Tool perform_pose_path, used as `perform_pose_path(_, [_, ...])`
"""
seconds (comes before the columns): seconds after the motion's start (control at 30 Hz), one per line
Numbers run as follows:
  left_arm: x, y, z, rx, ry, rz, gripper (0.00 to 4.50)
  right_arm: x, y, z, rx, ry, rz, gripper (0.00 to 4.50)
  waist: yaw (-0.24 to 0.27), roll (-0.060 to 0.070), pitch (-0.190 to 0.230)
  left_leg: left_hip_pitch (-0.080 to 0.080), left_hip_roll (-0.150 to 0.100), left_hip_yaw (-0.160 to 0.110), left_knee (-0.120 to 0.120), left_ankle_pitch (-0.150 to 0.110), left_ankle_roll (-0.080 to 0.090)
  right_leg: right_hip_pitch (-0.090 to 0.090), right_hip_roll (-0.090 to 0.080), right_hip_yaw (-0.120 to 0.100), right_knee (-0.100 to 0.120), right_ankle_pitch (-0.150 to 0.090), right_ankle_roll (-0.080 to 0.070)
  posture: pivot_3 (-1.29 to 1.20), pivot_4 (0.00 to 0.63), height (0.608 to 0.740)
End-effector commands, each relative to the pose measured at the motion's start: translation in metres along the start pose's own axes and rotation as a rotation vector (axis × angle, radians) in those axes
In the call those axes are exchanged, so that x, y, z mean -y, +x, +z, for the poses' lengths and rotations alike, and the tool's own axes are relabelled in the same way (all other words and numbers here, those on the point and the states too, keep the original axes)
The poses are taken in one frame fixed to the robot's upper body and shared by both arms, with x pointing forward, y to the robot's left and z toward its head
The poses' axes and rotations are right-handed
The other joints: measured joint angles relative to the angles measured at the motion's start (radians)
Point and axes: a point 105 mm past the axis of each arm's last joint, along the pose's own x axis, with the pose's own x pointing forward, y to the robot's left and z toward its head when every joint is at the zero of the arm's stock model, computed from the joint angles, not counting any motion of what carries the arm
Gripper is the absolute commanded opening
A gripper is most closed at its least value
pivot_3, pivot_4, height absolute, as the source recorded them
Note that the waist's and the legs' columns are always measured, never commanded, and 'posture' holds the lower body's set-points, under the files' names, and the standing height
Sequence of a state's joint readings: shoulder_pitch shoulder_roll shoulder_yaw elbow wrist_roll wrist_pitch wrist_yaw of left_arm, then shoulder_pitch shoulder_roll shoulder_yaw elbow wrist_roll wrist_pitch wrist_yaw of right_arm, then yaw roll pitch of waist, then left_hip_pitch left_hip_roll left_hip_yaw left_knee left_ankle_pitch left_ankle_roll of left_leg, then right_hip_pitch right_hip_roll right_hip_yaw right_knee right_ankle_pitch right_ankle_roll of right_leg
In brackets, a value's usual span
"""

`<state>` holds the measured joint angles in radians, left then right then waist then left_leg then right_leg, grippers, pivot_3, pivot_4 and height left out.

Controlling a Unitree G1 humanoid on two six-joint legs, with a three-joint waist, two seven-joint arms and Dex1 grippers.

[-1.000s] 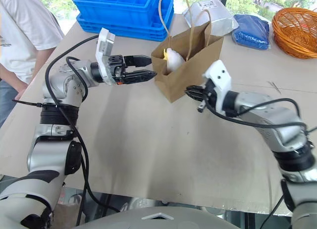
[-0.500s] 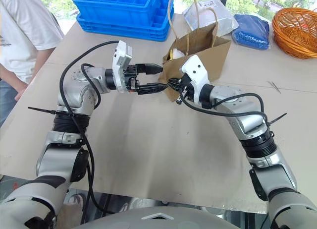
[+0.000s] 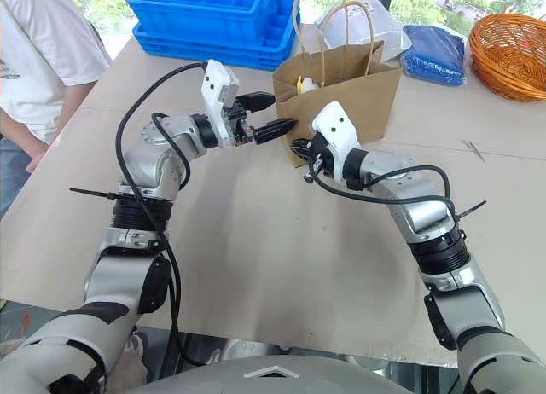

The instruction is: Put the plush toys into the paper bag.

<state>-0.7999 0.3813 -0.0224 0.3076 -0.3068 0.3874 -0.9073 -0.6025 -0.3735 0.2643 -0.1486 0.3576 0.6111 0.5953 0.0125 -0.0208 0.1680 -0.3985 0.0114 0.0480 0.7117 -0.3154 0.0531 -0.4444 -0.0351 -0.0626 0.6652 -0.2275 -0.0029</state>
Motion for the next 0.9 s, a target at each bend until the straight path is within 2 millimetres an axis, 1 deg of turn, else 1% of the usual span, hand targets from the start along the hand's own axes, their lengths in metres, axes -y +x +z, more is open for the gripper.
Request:
perform_pose_path(0.03, [-0.003,0.003,0.01,0.029,0.05,0.052,4.5,0.002,-0.003,0.009,0.042,-0.021,-0.005,0.04,0.0,0.0,0.0,0.0,0.0,0.0,0.0,0.0,0.0,0.0,0.0,0.0,0.0,0.0,0.0,0.0,0.15,0.74])
perform_pose_path(0.17, [-0.002,0.006,0.008,0.018,0.094,0.062,4.5,0.001,-0.004,0.008,0.042,-0.017,-0.007,0.04,0.0,0.0,0.0,0.0,0.0,0.0,0.0,0.0,0.0,0.0,0.0,0.0,0.0,0.0,0.0,0.0,0.15,0.74])
perform_pose_path(0.3, [0.001,0.015,0.007,0.016,0.105,0.057,4.5,0.0,-0.004,0.006,0.039,-0.016,-0.004,0.04,0.001,0.0,0.0,0.0,0.0,0.0,0.0,0.0,0.0,0.0,0.0,0.0,0.0,0.0,0.0,0.0,0.15,0.74])
perform_pose_path(0.43, [-0.005,0.026,0.006,0.02,0.125,0.099,4.5,-0.001,-0.007,0.006,0.039,-0.012,-0.013,0.04,0.002,0.0,0.0,0.0,0.0,0.0,0.001,0.0,0.0,0.0,0.0,0.0,0.0,0.0,0.0,0.0,0.15,0.74])
perform_pose_path(0.47, [-0.004,0.028,0.005,0.024,0.119,0.089,4.01,-0.001,-0.008,0.006,0.038,-0.011,-0.017,0.0,0.002,0.0,0.0,0.0,0.0,0.0,0.001,0.0,0.0,0.0,0.0,0.0,0.0,0.0,0.0,0.0,0.15,0.74])
perform_pose_path(0.5, [-0.004,0.029,0.004,0.03,0.116,0.084,3.99,-0.001,-0.009,0.006,0.038,-0.01,-0.019,0.0,0.001,0.0,0.0,0.0,0.0,0.0,0.001,0.0,0.0,0.0,0.0,0.0,0.0,0.0,0.0,0.0,0.15,0.74])
perform_pose_path(0.57, [-0.004,0.031,0.002,0.036,0.118,0.084,3.28,-0.003,-0.013,0.005,0.036,-0.007,-0.024,0.0,0.001,0.0,0.0,0.0,0.0,0.0,0.001,0.0,0.0,0.0,0.0,0.0,0.0,0.0,0.0,0.0,0.15,0.74])
perform_pose_path(0.63, [-0.006,0.031,0.002,0.042,0.123,0.088,2.29,-0.004,-0.016,0.004,0.033,-0.003,-0.03,0.0,0.0,0.0,0.0,0.0,0.0,0.0,0.001,0.0,0.0,0.0,0.0,0.0,0.0,0.0,0.0,0.0,0.15,0.74])
perform_pose_path(0.67, [-0.007,0.031,0.001,0.045,0.125,0.089,1.66,-0.004,-0.018,0.003,0.031,0.0,-0.035,0.0,0.0,0.0,0.0,0.0,0.0,0.0,0.001,0.0,0.0,0.0,0.0,0.0,0.001,0.0,0.0,0.0,0.15,0.74])
perform_pose_path(0.77, [-0.009,0.03,0.001,0.053,0.134,0.089,0.29,-0.005,-0.024,0.001,0.022,0.01,-0.05,0.0,-0.001,0.0,0.0,0.0,0.0,0.0,0.001,0.0,0.0,0.0,0.0,0.0,0.001,0.0,0.0,0.0,0.15,0.74])
perform_pose_path(0.8, [-0.009,0.03,0.001,0.057,0.14,0.089,0.07,-0.005,-0.026,0.001,0.02,0.013,-0.055,0.0,0.0,0.0,0.0,0.0,0.0,0.0,0.001,0.0,0.0,0.0,0.0,0.0,0.001,0.0,0.0,0.0,0.15,0.74])
perform_pose_path(0.9, [-0.008,0.028,0.003,0.078,0.151,0.083,0.07,-0.005,-0.031,0.0,0.016,0.02,-0.068,0.0,0.0,0.0,0.0,0.0,0.0,0.0,0.001,0.0,0.0,0.0,0.0,0.0,0.001,0.0,0.0,0.0,0.15,0.74])
